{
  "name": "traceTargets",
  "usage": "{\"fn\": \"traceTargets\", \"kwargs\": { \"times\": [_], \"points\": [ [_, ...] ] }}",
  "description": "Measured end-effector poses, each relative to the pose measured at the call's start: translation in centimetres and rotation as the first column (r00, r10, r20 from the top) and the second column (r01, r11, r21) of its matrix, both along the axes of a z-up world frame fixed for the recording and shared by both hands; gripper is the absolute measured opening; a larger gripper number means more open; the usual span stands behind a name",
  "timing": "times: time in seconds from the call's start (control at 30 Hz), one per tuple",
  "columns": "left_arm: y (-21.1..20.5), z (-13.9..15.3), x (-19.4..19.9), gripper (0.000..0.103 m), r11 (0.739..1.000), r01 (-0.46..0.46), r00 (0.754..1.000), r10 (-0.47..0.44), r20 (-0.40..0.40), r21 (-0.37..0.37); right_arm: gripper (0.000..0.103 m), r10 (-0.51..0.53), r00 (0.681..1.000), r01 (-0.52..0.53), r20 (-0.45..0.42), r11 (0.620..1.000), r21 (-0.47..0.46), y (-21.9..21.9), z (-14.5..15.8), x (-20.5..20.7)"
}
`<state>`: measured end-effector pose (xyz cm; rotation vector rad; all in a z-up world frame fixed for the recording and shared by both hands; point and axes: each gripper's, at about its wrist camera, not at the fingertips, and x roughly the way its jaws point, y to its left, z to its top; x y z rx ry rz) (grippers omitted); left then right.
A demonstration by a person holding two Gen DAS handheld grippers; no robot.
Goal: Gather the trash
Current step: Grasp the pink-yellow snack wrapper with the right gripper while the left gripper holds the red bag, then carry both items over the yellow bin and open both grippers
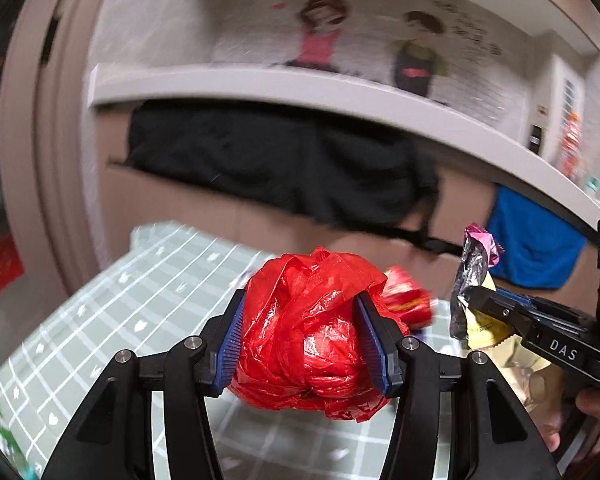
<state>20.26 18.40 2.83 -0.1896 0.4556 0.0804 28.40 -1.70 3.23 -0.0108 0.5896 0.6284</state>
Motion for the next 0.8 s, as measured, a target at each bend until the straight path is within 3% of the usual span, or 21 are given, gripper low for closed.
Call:
{"fn": "traceTargets", "kwargs": {
  "times": [0.2, 0.43, 0.8],
  "points": [
    [-7.7, 1.9, 1.4, 0.053, 0.992, 0.115, 0.993, -0.117, 0.032, 0.051, 0.019, -0.133, 0.989, 0.133, 0.066, 0.991, 0.009, -8.2, 1.7, -1.5],
    [-16.2, 2.4, 2.9, 0.053, 0.965, 0.254, 0.967, -0.256, 0.022, 0.065, 0.019, -0.273, 0.957, 0.272, 0.102, 0.962, 0.019, -16.4, 2.7, -2.8],
    [-24.8, 1.3, 4.6, 0.053, 0.916, 0.396, 0.918, -0.397, 0.002, 0.067, 0.019, -0.405, 0.908, 0.404, 0.108, 0.914, 0.033, -24.5, 1.9, -3.2]
  ]
}}
